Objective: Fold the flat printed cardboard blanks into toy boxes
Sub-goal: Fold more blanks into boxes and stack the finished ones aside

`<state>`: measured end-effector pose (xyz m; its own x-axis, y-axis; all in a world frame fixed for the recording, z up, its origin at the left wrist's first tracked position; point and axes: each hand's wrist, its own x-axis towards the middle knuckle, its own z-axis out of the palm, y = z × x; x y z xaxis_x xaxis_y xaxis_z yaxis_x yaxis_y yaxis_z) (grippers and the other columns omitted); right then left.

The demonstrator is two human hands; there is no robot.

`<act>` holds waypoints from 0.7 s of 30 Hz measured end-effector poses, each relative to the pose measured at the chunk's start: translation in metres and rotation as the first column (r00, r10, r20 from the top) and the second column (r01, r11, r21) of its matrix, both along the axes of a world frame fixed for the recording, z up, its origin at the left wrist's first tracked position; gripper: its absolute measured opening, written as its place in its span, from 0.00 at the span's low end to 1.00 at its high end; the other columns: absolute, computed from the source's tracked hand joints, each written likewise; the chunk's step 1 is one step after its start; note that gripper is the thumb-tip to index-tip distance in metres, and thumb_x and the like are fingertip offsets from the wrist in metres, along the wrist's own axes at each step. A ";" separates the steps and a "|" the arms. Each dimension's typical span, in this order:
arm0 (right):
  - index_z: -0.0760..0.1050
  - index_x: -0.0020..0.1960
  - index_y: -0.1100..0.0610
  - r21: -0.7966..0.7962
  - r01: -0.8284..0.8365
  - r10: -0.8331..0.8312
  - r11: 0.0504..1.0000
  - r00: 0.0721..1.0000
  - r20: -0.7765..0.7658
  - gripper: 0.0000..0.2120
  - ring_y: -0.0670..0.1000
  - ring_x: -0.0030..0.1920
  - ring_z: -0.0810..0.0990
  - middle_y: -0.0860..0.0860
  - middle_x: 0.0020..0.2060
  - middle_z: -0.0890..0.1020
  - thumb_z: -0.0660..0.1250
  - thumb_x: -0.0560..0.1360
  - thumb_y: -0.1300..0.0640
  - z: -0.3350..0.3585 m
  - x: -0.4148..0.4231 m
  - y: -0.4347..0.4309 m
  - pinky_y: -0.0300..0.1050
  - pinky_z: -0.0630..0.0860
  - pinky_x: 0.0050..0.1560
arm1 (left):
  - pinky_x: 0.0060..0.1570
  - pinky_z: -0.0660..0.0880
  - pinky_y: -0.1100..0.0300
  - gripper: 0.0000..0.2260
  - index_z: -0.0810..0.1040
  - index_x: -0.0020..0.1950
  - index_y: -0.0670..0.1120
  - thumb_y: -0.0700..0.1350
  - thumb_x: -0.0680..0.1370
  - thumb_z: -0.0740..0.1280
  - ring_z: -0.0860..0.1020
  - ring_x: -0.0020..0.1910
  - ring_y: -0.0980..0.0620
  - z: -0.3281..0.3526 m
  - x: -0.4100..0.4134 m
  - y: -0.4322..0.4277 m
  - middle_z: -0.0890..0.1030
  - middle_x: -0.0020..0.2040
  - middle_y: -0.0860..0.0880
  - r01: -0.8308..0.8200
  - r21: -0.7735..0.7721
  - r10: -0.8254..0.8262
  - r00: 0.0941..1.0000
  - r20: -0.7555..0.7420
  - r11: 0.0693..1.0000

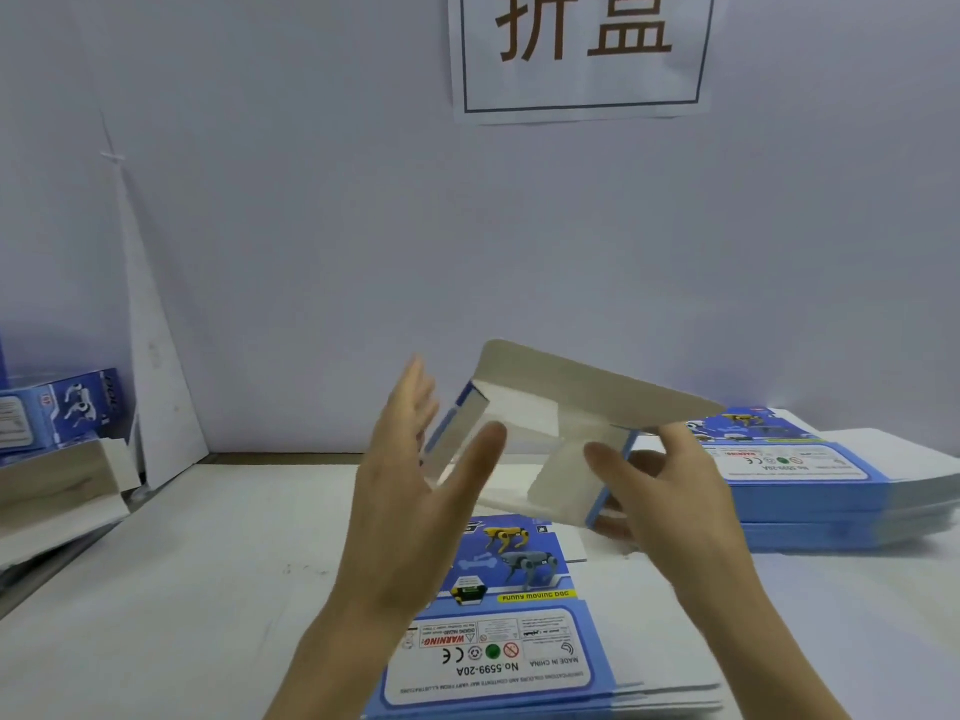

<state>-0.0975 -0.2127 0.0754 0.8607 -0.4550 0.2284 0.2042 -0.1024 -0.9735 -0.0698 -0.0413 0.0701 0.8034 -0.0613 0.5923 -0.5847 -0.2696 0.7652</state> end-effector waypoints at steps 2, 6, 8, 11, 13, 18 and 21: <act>0.74 0.50 0.55 0.176 -0.037 0.039 0.984 0.999 -0.011 0.06 0.53 0.33 0.85 0.57 0.41 0.83 0.67 0.75 0.63 0.002 0.001 -0.006 0.43 0.79 0.28 | 0.65 0.61 0.72 0.45 0.48 0.77 0.64 0.69 0.65 0.67 0.59 0.72 0.69 -0.001 0.001 0.002 0.58 0.75 0.65 0.052 -0.021 -0.050 0.995 0.085 0.998; 0.75 0.49 0.61 0.361 -0.193 0.214 0.912 0.977 -0.016 0.04 0.62 0.34 0.85 0.52 0.28 0.82 0.66 0.75 0.61 0.006 -0.005 -0.008 0.43 0.79 0.28 | 0.73 0.59 0.63 0.55 0.42 0.76 0.58 0.66 0.60 0.73 0.46 0.78 0.54 -0.010 0.006 -0.003 0.46 0.78 0.48 -0.045 0.221 -0.034 0.938 0.345 0.974; 0.75 0.48 0.62 0.304 -0.264 0.288 0.915 0.957 -0.037 0.03 0.62 0.34 0.85 0.50 0.26 0.81 0.67 0.75 0.62 0.009 -0.008 -0.004 0.43 0.79 0.28 | 0.71 0.63 0.41 0.57 0.40 0.75 0.61 0.69 0.58 0.74 0.43 0.78 0.49 -0.013 0.008 -0.005 0.41 0.78 0.47 -0.079 0.290 -0.025 0.941 0.339 0.954; 0.76 0.44 0.59 0.135 -0.248 0.261 0.959 0.962 -0.085 0.03 0.53 0.29 0.84 0.49 0.26 0.82 0.65 0.76 0.64 0.013 -0.011 -0.004 0.41 0.79 0.26 | 0.68 0.62 0.33 0.58 0.38 0.76 0.59 0.69 0.59 0.72 0.42 0.78 0.46 -0.012 0.012 0.001 0.39 0.78 0.51 -0.175 0.335 0.032 0.920 0.392 0.926; 0.76 0.43 0.58 0.071 -0.272 0.278 0.960 0.954 -0.114 0.04 0.54 0.31 0.84 0.50 0.28 0.83 0.65 0.77 0.61 0.015 -0.012 -0.005 0.45 0.81 0.28 | 0.66 0.62 0.30 0.58 0.38 0.77 0.56 0.68 0.60 0.73 0.45 0.78 0.41 -0.010 0.016 0.009 0.44 0.77 0.50 -0.227 0.340 0.048 0.885 0.463 0.913; 0.80 0.44 0.49 0.033 -0.168 0.167 0.985 0.985 0.048 0.06 0.51 0.37 0.85 0.49 0.38 0.85 0.67 0.74 0.48 0.019 -0.017 -0.021 0.44 0.83 0.35 | 0.62 0.68 0.32 0.54 0.42 0.77 0.56 0.67 0.62 0.72 0.58 0.73 0.40 -0.012 0.028 0.022 0.52 0.73 0.47 -0.187 0.376 -0.012 0.884 0.468 0.908; 0.84 0.40 0.53 0.074 -0.118 0.094 0.990 0.959 0.267 0.08 0.49 0.38 0.84 0.51 0.37 0.85 0.67 0.72 0.52 0.025 -0.021 -0.037 0.42 0.82 0.36 | 0.61 0.73 0.40 0.55 0.43 0.78 0.56 0.66 0.62 0.72 0.57 0.75 0.44 -0.014 0.031 0.026 0.52 0.73 0.48 -0.107 0.390 -0.075 0.903 0.423 0.915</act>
<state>-0.1181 -0.2499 0.1007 0.8204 -0.3928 0.4155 0.4585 0.0176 -0.8885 -0.0392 -0.0151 0.0557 0.4858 -0.3516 0.8002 -0.8175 -0.5067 0.2737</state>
